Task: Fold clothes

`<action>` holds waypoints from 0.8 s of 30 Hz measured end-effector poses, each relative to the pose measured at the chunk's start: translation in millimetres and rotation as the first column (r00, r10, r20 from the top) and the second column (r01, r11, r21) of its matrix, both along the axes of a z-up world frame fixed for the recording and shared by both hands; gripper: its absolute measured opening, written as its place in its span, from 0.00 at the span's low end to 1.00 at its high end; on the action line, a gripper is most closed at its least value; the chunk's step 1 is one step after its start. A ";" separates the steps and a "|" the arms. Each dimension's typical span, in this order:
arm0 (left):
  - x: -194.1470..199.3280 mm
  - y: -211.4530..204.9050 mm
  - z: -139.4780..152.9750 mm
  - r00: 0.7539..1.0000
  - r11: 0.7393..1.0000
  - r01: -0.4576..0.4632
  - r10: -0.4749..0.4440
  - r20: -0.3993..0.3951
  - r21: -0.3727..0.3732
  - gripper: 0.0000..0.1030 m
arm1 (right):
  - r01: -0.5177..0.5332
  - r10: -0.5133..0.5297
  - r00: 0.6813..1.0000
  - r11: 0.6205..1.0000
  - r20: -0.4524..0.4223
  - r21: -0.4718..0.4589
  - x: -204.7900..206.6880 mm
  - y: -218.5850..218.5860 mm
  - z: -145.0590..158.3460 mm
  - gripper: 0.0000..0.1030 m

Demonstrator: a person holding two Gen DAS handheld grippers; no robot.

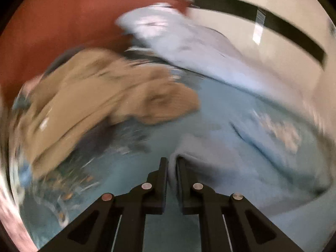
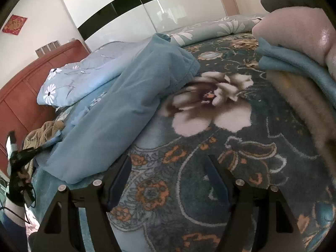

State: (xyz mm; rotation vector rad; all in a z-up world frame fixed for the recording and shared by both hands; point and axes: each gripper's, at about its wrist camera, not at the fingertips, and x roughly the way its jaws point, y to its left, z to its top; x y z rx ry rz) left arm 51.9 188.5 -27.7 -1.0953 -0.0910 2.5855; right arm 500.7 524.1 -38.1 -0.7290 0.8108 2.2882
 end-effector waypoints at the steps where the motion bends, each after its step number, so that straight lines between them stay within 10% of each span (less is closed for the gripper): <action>1: -2.6 -13.4 -4.7 0.999 0.999 -0.037 0.037 0.023 0.018 0.09 | 0.001 -0.001 1.000 1.000 -0.001 -0.002 0.1 0.0 0.1 0.72; 6: -1.7 -63.9 -23.4 0.986 0.988 -0.142 0.135 0.099 0.066 0.09 | 0.010 -0.010 1.000 1.000 0.001 -0.010 -2.9 0.7 1.5 0.72; 10: 16.8 -63.3 -20.7 0.995 0.987 -0.047 0.033 0.092 0.154 0.12 | -0.021 0.020 0.999 0.999 -0.028 -0.044 -12.7 2.6 4.4 0.72; 14: 34.3 -44.1 -18.2 0.990 0.957 0.096 -0.120 0.072 0.273 0.58 | -0.080 0.068 0.991 0.991 -0.111 -0.107 -31.4 10.4 7.7 0.72; 24: 30.3 -16.1 -18.3 0.967 0.893 0.183 -0.240 0.089 0.412 0.63 | -0.029 -0.015 0.986 0.967 -0.169 -0.252 -79.1 55.2 12.7 0.70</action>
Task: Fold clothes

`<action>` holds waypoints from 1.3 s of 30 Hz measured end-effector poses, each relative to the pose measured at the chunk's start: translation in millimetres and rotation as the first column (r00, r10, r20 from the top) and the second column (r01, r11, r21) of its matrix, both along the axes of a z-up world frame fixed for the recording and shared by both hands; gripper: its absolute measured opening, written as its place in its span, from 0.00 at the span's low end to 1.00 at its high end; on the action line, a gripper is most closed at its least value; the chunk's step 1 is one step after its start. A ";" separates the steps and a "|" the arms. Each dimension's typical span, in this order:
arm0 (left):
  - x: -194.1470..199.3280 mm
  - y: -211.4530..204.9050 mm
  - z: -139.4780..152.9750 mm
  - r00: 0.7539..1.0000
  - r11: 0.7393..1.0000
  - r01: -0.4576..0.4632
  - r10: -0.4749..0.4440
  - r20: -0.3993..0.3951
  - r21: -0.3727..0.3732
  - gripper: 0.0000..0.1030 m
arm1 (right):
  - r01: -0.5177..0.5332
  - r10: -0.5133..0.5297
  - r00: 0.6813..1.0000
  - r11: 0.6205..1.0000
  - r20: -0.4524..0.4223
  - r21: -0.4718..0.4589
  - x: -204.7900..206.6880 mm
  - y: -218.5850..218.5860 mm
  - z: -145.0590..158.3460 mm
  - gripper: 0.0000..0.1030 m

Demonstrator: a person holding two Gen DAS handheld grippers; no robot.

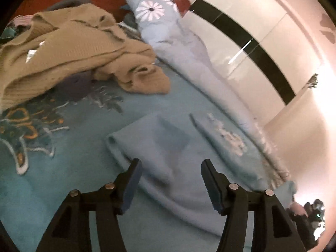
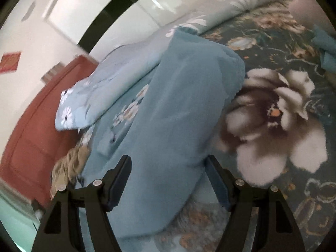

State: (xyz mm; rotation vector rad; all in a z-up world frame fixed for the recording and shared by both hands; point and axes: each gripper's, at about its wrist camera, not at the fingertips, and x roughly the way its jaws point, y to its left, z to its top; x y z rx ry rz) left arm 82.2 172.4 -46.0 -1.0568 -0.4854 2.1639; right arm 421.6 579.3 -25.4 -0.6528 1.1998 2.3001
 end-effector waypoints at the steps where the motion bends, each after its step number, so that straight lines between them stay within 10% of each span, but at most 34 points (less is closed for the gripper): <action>1: 0.3 -0.7 -0.7 1.000 1.000 0.011 -0.011 0.001 0.012 0.63 | 0.008 -0.008 1.000 1.000 0.009 -0.004 -3.5 2.6 1.8 0.63; 4: -2.3 -5.1 -4.3 0.999 0.998 0.033 -0.035 0.036 0.055 0.64 | 0.033 -0.033 0.998 0.999 0.047 -0.008 -14.0 7.2 8.6 0.30; 10: -3.0 -18.0 5.7 0.997 0.992 0.054 -0.059 0.039 0.116 0.70 | 0.016 -0.029 0.993 0.994 0.113 0.109 -48.6 -0.7 46.9 0.15; 18: -9.7 -20.9 2.4 0.990 0.978 0.071 -0.092 0.103 0.196 0.74 | -0.177 0.124 0.973 0.943 0.197 0.280 -159.5 -26.7 99.4 0.15; 26: -11.1 -23.3 2.7 0.988 0.974 0.086 -0.111 0.110 0.209 0.77 | -0.365 0.274 0.896 0.903 0.349 0.227 -248.3 -58.0 49.3 0.15; 33: -5.8 -18.5 0.9 0.985 0.977 0.105 -0.128 0.115 0.185 0.77 | -0.524 0.448 0.835 0.825 0.319 0.212 -233.6 -83.9 51.1 0.21; 39: -3.5 -19.1 -0.2 0.988 0.984 0.085 -0.104 0.111 0.159 0.78 | -0.411 0.331 0.906 0.838 0.265 0.360 -168.6 -68.8 85.9 0.44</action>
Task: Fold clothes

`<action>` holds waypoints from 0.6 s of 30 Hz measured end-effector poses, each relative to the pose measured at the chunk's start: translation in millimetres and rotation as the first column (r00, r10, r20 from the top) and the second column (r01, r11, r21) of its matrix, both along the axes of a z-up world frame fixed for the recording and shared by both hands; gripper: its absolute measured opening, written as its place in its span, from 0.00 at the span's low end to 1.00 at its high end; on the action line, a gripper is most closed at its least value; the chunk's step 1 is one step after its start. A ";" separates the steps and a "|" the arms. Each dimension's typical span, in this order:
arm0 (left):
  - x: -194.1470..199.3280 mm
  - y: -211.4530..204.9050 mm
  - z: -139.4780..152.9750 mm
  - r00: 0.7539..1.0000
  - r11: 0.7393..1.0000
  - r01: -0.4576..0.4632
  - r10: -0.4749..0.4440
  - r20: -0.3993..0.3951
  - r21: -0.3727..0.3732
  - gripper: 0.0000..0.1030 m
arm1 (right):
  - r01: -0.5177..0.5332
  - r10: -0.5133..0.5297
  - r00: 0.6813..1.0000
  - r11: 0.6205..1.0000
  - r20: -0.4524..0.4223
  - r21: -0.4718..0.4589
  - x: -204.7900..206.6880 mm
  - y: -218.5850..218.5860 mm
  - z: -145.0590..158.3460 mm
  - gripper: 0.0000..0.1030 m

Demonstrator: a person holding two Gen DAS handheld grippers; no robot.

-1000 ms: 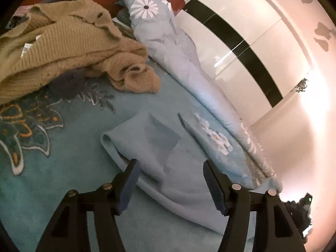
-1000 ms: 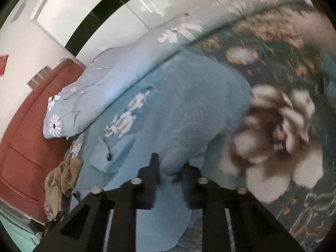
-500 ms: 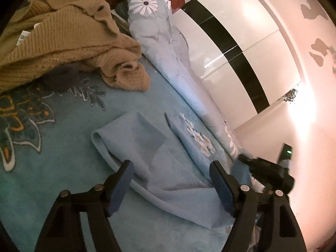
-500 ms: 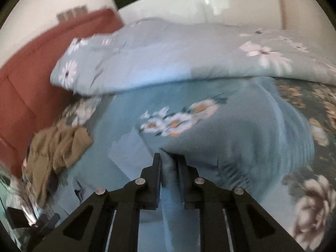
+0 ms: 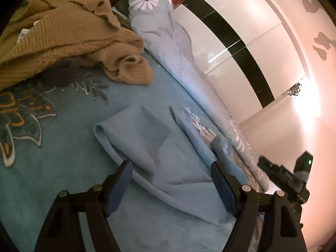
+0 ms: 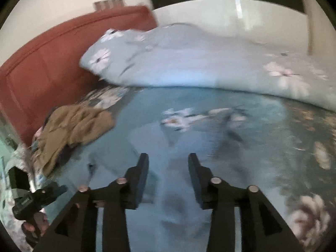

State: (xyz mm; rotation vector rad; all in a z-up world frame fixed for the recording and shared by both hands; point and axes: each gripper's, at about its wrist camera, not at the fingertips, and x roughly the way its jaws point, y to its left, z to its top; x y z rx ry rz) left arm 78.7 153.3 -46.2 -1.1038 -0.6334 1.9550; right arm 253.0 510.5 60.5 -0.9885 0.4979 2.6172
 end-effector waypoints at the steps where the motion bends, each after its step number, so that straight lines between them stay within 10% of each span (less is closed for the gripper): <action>1: 0.1 -0.4 -0.3 1.000 1.000 -0.002 0.002 0.000 -0.002 0.78 | 0.030 -0.030 0.999 0.999 0.017 -0.022 5.0 7.8 -6.9 0.44; 14: 1.8 1.0 -3.6 1.000 1.000 0.007 -0.007 0.013 -0.019 0.78 | 0.242 -0.237 0.970 0.906 0.059 -0.346 14.4 42.0 -80.9 0.43; 18: 2.5 2.8 -3.1 1.000 1.000 0.022 -0.022 0.011 -0.023 0.78 | 0.253 -0.246 0.967 0.912 0.064 -0.322 17.3 42.0 -71.3 0.14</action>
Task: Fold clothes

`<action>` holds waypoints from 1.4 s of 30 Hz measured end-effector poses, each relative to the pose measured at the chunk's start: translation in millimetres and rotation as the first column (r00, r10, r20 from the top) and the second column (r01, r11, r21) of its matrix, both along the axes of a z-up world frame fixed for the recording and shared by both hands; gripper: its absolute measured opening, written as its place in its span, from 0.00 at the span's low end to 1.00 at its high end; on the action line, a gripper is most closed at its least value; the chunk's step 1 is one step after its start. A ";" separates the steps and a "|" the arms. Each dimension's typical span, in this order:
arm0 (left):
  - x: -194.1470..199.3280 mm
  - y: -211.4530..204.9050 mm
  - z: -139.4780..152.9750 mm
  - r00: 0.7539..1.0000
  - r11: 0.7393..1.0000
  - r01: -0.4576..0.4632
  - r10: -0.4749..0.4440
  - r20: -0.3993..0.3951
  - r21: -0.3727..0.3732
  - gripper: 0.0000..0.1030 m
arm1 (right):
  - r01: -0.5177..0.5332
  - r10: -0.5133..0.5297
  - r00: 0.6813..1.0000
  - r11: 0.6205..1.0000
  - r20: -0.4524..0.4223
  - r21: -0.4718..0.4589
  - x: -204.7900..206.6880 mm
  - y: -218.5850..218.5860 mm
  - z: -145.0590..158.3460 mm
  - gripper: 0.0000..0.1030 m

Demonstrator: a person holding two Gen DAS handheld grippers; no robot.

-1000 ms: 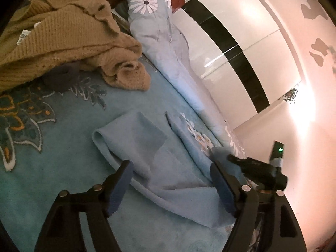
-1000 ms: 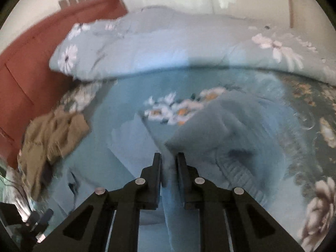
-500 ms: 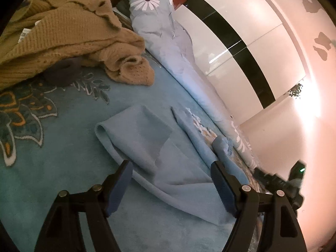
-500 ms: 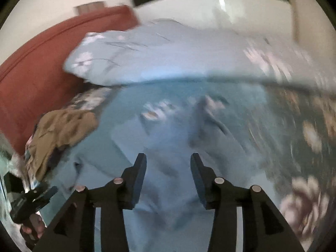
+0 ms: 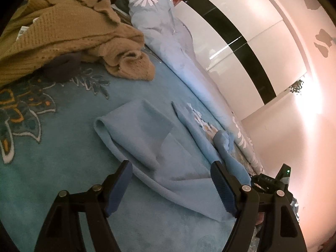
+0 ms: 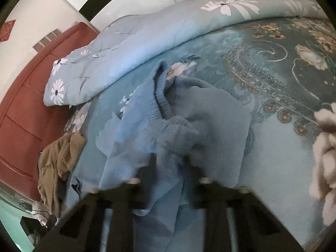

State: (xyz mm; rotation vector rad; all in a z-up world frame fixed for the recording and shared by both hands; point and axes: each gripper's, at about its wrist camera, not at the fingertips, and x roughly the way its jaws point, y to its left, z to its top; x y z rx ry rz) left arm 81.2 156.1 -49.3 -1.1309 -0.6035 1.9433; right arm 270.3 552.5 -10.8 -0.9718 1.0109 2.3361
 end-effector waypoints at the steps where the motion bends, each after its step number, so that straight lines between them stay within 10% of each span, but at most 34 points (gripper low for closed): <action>1: -0.1 -0.5 0.0 1.000 1.000 -0.001 0.001 0.001 0.002 0.78 | 0.001 -0.001 1.000 1.000 0.004 0.007 0.9 0.0 2.6 0.11; 14: 0.9 -7.7 -4.2 0.999 1.000 -0.030 0.030 0.011 -0.004 0.79 | 0.099 -0.096 0.995 0.946 -0.024 0.308 149.6 -6.3 72.4 0.04; 19: 1.8 -5.4 -5.6 0.999 0.999 -0.036 0.036 0.010 -0.010 0.79 | 0.155 -0.156 0.988 0.958 -0.016 0.241 194.6 10.9 62.8 0.04; 27: 5.9 -2.4 -6.7 0.999 0.998 -0.037 0.037 -0.007 -0.054 0.79 | 0.035 -0.027 0.996 0.995 -0.084 0.093 137.6 2.9 25.5 0.06; 29: 5.6 -2.6 -6.7 0.999 0.998 -0.037 0.037 -0.006 -0.050 0.79 | 0.008 -0.005 0.995 1.000 -0.103 0.030 116.3 1.7 11.4 0.23; 31: 4.9 -2.2 -6.9 0.999 0.998 -0.034 0.034 -0.002 -0.047 0.79 | 0.006 -0.009 0.991 1.000 -0.132 -0.023 104.1 0.4 1.2 0.66; 42: 3.6 -3.3 -2.8 1.000 0.999 -0.027 0.026 -0.006 -0.018 0.79 | 0.007 -0.040 0.980 0.986 -0.194 -0.168 47.7 7.6 -35.3 0.68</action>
